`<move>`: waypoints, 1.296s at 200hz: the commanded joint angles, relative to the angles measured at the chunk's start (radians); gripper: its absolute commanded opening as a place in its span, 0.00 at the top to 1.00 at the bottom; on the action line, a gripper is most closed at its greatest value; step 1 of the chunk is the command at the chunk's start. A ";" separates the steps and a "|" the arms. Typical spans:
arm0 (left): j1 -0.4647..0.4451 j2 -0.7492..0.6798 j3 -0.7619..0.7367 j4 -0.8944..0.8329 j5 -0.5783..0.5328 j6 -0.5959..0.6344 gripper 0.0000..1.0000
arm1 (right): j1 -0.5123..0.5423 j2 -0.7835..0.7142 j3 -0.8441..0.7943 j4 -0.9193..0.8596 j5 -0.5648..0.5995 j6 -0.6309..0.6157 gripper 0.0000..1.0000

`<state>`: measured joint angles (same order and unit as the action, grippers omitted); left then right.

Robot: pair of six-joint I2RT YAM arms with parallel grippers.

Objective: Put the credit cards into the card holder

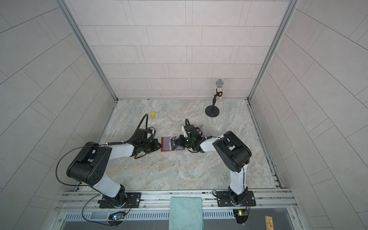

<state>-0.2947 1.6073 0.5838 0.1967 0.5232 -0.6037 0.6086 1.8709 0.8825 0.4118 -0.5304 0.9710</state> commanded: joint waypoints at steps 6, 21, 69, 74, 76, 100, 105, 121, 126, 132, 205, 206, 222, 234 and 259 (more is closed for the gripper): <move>0.000 -0.007 -0.015 -0.035 0.000 0.015 1.00 | 0.006 0.029 0.001 0.044 -0.015 0.033 1.00; 0.000 -0.006 -0.015 -0.036 0.005 0.017 1.00 | 0.006 0.040 0.004 0.051 -0.018 0.037 1.00; 0.000 0.008 -0.009 -0.040 0.017 0.024 1.00 | 0.005 0.059 0.007 0.085 -0.021 0.045 1.00; 0.001 0.010 -0.009 -0.039 0.017 0.024 1.00 | 0.005 0.061 0.009 0.085 -0.022 0.044 1.00; 0.000 0.010 -0.009 -0.040 0.017 0.025 1.00 | 0.005 0.062 0.010 0.083 -0.024 0.044 1.00; 0.000 0.014 -0.006 -0.041 0.021 0.028 1.00 | 0.003 0.072 0.013 0.090 -0.026 0.043 1.00; 0.000 0.015 -0.004 -0.042 0.020 0.028 1.00 | 0.003 0.076 0.013 0.093 -0.026 0.044 1.00; 0.001 0.014 -0.004 -0.042 0.022 0.029 1.00 | 0.003 0.081 0.013 0.105 -0.026 0.047 1.00; 0.001 0.014 -0.004 -0.045 0.020 0.030 1.00 | 0.003 0.082 0.012 0.106 -0.028 0.049 1.00; 0.000 0.011 -0.004 -0.046 0.019 0.030 1.00 | 0.002 0.081 0.010 0.111 -0.029 0.051 1.00; 0.000 -0.004 -0.001 -0.064 0.003 0.032 1.00 | -0.023 0.001 -0.022 0.103 -0.045 0.034 1.00; 0.000 -0.003 0.000 -0.064 0.003 0.032 1.00 | -0.023 -0.002 -0.022 0.101 -0.045 0.033 1.00; 0.001 -0.005 0.002 -0.068 0.001 0.032 1.00 | -0.026 -0.038 -0.025 0.073 -0.045 0.017 1.00; 0.000 -0.007 0.003 -0.069 0.000 0.032 1.00 | -0.027 -0.059 -0.028 0.067 -0.048 0.014 1.00; 0.000 -0.012 0.005 -0.074 -0.001 0.032 1.00 | -0.030 -0.081 -0.033 0.057 -0.047 0.014 1.00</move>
<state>-0.2947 1.6081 0.5850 0.1879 0.5346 -0.5900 0.5823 1.8359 0.8612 0.4908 -0.5781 0.9943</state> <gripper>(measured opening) 0.053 0.048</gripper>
